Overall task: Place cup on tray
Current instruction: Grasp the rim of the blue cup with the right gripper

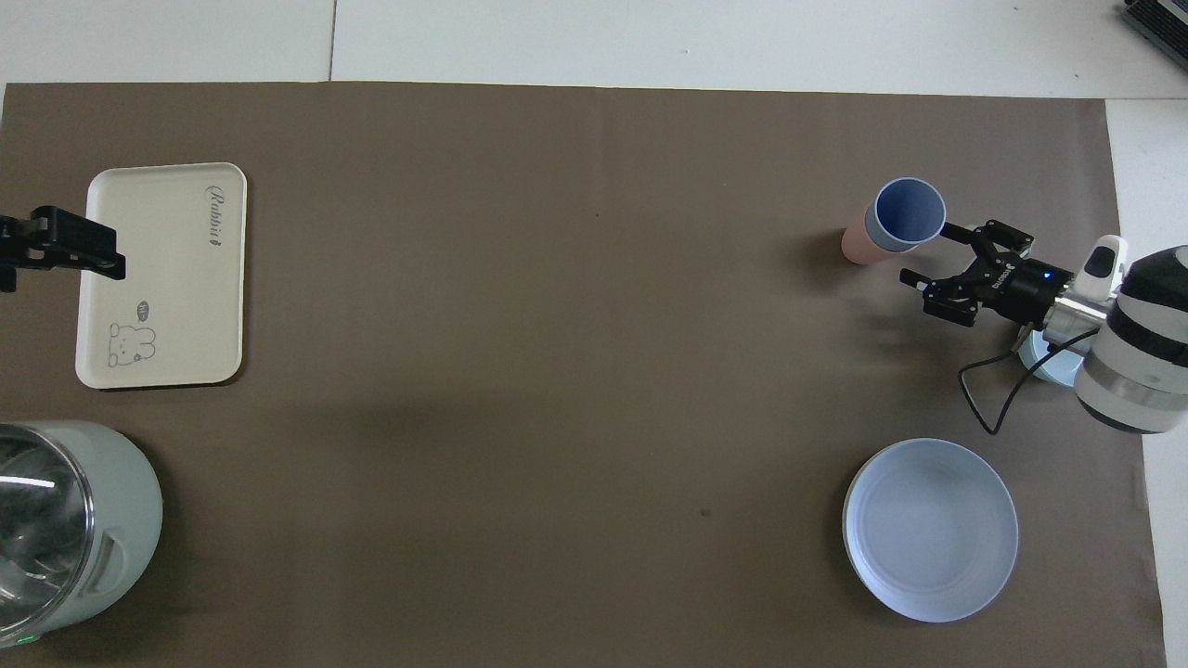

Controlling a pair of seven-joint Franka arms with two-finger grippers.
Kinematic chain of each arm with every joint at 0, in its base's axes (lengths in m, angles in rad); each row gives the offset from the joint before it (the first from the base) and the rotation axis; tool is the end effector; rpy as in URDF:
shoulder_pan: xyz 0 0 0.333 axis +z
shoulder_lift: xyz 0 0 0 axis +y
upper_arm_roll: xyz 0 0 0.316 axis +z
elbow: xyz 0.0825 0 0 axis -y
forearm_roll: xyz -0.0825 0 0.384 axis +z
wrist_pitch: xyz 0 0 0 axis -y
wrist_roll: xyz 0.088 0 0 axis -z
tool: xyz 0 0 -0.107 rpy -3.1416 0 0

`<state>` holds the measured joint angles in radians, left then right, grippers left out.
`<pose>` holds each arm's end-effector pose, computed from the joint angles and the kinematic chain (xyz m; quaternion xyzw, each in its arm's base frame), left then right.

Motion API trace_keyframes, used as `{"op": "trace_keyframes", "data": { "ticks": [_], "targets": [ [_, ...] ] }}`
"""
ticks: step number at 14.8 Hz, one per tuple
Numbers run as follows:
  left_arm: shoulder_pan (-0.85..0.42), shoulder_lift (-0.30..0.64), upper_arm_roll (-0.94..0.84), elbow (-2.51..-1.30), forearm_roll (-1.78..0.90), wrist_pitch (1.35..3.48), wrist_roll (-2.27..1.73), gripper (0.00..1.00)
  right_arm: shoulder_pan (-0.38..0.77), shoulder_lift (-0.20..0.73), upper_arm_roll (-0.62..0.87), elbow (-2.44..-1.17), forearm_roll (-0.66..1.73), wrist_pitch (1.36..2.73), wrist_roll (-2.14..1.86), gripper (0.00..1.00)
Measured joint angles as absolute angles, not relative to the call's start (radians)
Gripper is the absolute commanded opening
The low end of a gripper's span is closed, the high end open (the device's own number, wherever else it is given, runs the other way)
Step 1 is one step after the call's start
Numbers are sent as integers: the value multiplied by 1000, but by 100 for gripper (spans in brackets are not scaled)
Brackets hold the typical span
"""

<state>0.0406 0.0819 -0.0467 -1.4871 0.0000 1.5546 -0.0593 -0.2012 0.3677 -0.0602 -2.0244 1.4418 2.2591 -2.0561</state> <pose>0.5783 -0.0024 0.6162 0.9996 0.0267 -0.0072 0.0017 0.5893 -0.1291 0.2713 -0.8239 -0.3093 -0.4148 0.2312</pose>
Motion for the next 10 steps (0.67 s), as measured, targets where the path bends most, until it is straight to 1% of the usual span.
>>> {"op": "trace_keyframes", "data": {
  "ticks": [5, 10],
  "targets": [
    [41, 82, -47, -1487, 0, 1555, -59, 100, -159, 368, -59, -2026, 1538, 2259, -2105, 100],
    [41, 82, -47, -1487, 0, 1555, -59, 100, -146, 370, -59, -2028, 1559, 2262, -2124, 100]
  ]
}}
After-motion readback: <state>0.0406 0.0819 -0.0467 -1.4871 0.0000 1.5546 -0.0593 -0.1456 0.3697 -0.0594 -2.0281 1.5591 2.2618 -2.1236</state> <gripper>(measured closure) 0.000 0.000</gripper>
